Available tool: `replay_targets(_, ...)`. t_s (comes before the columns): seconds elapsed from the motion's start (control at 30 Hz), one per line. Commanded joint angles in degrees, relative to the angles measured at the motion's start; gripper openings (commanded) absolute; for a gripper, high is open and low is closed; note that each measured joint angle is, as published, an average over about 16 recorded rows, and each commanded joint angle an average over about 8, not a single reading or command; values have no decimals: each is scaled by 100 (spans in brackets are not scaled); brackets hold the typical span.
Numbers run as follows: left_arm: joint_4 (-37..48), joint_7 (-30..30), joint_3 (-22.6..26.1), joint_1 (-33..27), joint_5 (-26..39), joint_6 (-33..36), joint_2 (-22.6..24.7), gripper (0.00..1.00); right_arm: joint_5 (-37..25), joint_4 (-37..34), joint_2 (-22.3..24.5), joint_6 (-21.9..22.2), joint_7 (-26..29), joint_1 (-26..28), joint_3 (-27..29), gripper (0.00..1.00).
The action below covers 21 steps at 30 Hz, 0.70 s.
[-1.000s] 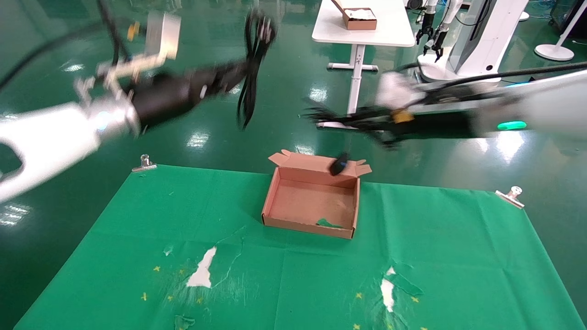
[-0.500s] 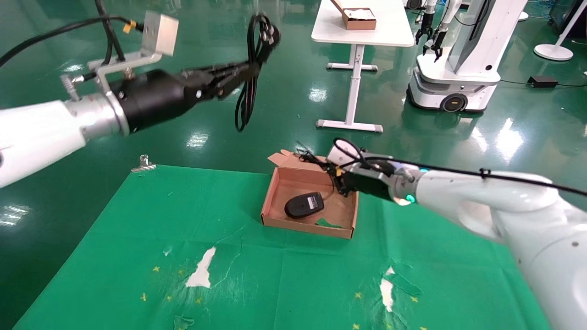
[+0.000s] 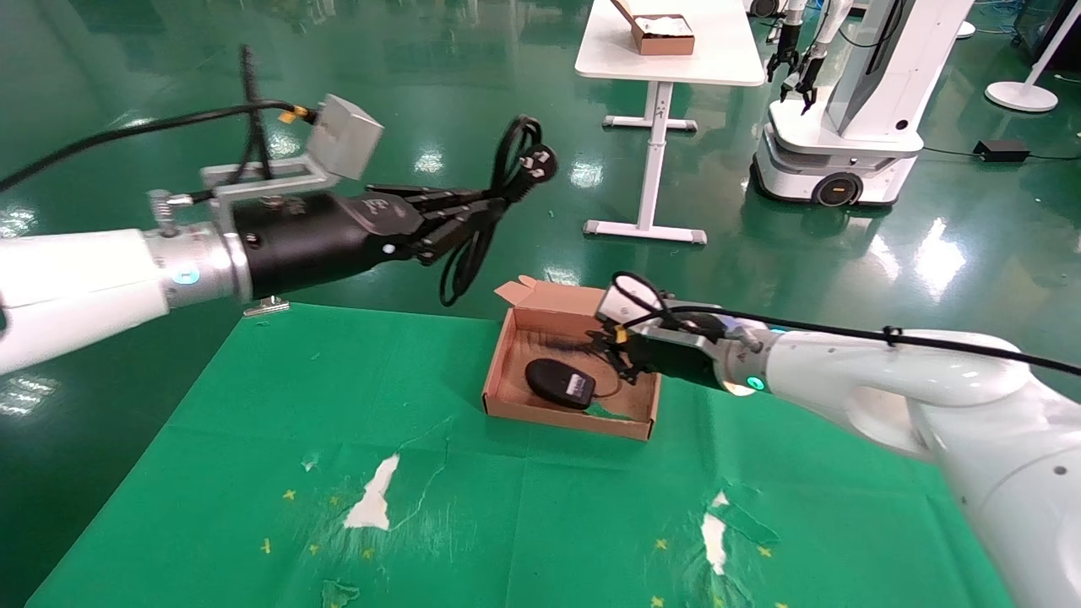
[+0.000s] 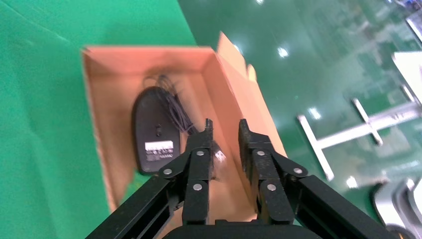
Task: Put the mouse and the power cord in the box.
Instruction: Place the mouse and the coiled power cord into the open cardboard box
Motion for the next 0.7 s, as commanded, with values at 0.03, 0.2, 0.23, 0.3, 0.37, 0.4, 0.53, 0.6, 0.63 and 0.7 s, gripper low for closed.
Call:
replay_targets(0.03,19,96,14,-7,6,-68,102,0,49,-41,6,53,35,-30,-3,100)
replay_targets(0.2,-527,194,20,301,142,-558,329,0,63,-159,152,249,-150,188,-2,100)
replay_targets(0.23,-706,195,6,410,189,-671,365,0,53,-172,208,274,-211,270,-6,100)
replay_targets(0.3,-1154,156,-41,679,307,-901,424,0,24,-183,357,273,-354,469,-17,100)
replay_targets(0.37,-1669,75,-79,982,450,-1086,463,0,0,-178,551,189,-495,690,-25,100)
replay_targets(0.4,-1936,15,-87,1136,523,-1155,476,0,-8,-172,662,116,-560,805,-27,100)
replay_targets(0.53,-2924,-266,29,1705,790,-1266,491,0,-29,-118,1154,-350,-784,1273,-31,100)
replay_targets(0.6,-3325,-422,173,1924,872,-1260,486,0,-47,-79,1400,-678,-876,1500,-43,100)
replay_targets(0.63,-3501,-495,263,2014,901,-1259,483,0,-61,-56,1522,-868,-916,1612,-52,100)
replay_targets(0.7,-3817,-669,465,2173,932,-1303,479,0,-96,-15,1763,-1313,-984,1836,-82,100)
